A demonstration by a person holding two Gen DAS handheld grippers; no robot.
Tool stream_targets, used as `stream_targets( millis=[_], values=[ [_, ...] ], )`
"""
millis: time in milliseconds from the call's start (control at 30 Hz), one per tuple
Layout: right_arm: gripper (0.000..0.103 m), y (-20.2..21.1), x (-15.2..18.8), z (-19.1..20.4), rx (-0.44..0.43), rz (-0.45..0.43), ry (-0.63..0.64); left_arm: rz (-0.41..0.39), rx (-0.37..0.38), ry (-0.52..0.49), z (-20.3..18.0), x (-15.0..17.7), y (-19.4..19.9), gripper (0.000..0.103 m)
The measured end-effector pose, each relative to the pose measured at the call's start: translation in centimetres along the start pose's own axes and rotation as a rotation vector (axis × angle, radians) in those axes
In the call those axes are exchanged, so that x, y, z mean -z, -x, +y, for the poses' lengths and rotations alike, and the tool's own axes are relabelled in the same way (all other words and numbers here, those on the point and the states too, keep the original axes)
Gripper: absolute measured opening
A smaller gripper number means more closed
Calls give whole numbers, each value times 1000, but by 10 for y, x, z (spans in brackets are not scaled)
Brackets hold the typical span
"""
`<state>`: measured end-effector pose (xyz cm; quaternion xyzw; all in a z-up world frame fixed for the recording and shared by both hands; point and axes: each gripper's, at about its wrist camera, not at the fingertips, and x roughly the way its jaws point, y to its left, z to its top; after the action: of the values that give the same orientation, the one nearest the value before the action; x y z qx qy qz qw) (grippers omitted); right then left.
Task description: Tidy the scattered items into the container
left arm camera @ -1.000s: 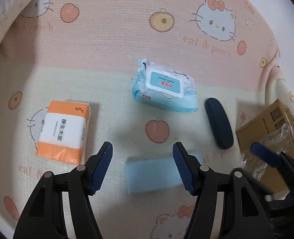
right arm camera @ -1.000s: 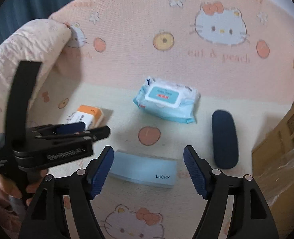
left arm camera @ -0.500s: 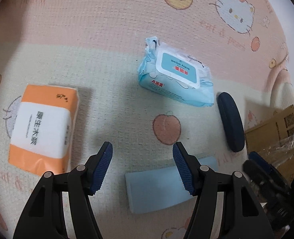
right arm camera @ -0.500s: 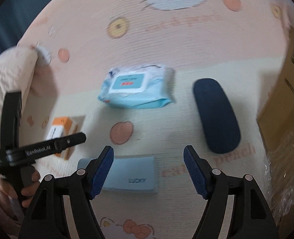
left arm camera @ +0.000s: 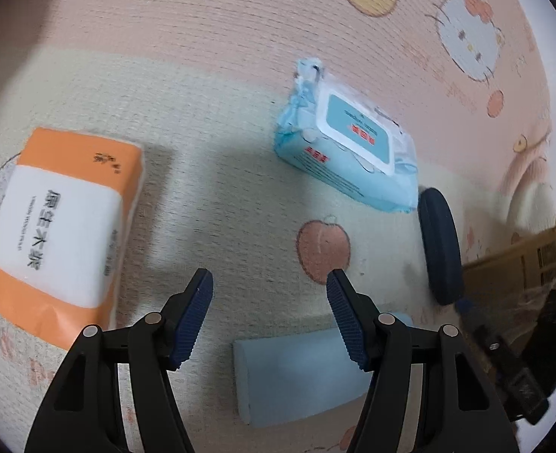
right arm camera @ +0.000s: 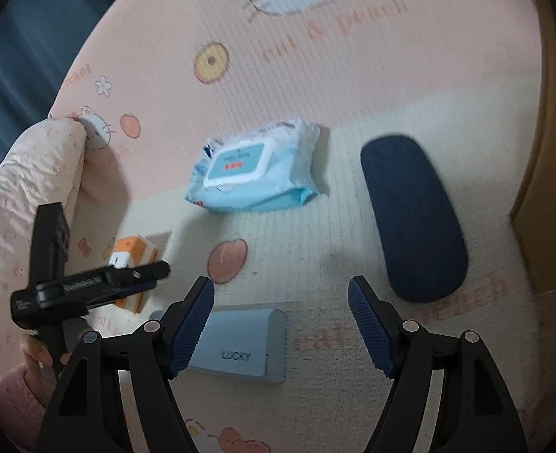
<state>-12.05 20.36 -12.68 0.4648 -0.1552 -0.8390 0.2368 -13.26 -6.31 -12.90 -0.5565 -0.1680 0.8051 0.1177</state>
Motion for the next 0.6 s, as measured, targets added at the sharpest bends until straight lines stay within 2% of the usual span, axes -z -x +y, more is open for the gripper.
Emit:
stream_targets(
  millis=[100,233,300,433,467,500,533,600],
  values=[
    [72,-6,7,-8,-47,10,-38,7,32,27,3,4,2,67],
    [72,-10,18,-13,-106,21,-95,51,16,19,2,16,-3,67],
    [72,-11,25,-9,-124,29,-91,89,40,27,1,28,-4,67],
    [71,-14,34,3,-145,59,-50,108,46,25,3,45,-2,66],
    [65,-14,35,4,-158,64,-47,105,52,28,3,48,-2,63],
    [52,-15,36,7,-185,73,-40,104,62,27,3,51,-1,56],
    [47,-17,38,10,-204,88,-32,100,64,26,3,51,0,56],
    [45,-18,41,16,-166,87,4,91,51,19,1,51,-1,55]
  ],
)
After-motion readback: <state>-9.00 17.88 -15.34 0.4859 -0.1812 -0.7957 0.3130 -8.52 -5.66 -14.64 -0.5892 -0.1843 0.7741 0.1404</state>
